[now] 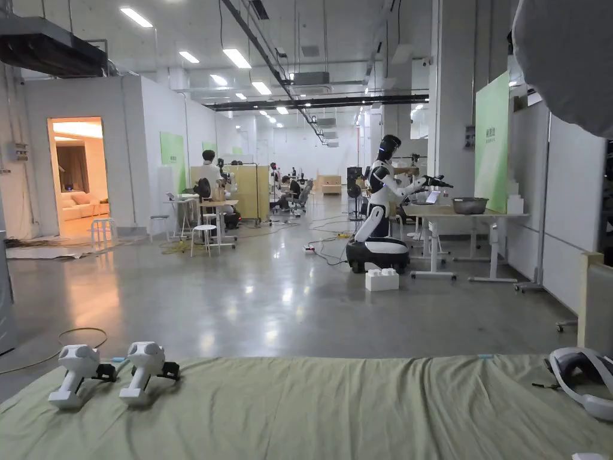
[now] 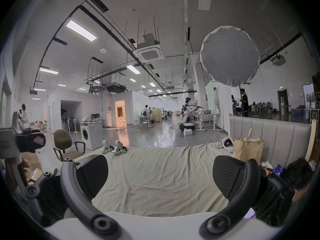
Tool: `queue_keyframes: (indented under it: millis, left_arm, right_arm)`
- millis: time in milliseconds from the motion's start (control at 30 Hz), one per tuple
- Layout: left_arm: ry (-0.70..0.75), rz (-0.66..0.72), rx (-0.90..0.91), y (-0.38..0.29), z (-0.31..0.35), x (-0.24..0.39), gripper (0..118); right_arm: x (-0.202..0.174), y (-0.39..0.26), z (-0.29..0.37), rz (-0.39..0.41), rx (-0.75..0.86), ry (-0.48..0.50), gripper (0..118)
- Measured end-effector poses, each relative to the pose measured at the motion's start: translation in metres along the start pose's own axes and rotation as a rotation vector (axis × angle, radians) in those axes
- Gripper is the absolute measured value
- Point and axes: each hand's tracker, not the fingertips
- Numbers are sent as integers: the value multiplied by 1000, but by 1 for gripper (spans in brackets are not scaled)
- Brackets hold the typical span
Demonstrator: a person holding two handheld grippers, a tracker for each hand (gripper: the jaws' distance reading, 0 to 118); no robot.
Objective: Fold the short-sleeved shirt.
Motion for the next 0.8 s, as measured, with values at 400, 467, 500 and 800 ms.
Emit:
queue_keyframes:
  millis: [400, 467, 500, 800]
  left_arm:
    - [-11, 3, -11, 4, 2, 5, 118]
    - [-9, 6, -13, 3, 3, 4, 118]
    - [-7, 8, -13, 3, 3, 4, 118]
    - [-14, 47, -13, 4, 3, -1, 118]
  right_arm:
    - [-13, -4, -1, 47, -1, -24, 118]
    - [-13, -3, -1, 44, 1, -26, 118]
    - [-13, -3, -1, 43, 1, -27, 118]
    - [-6, 2, -11, -109, -89, 22, 118]
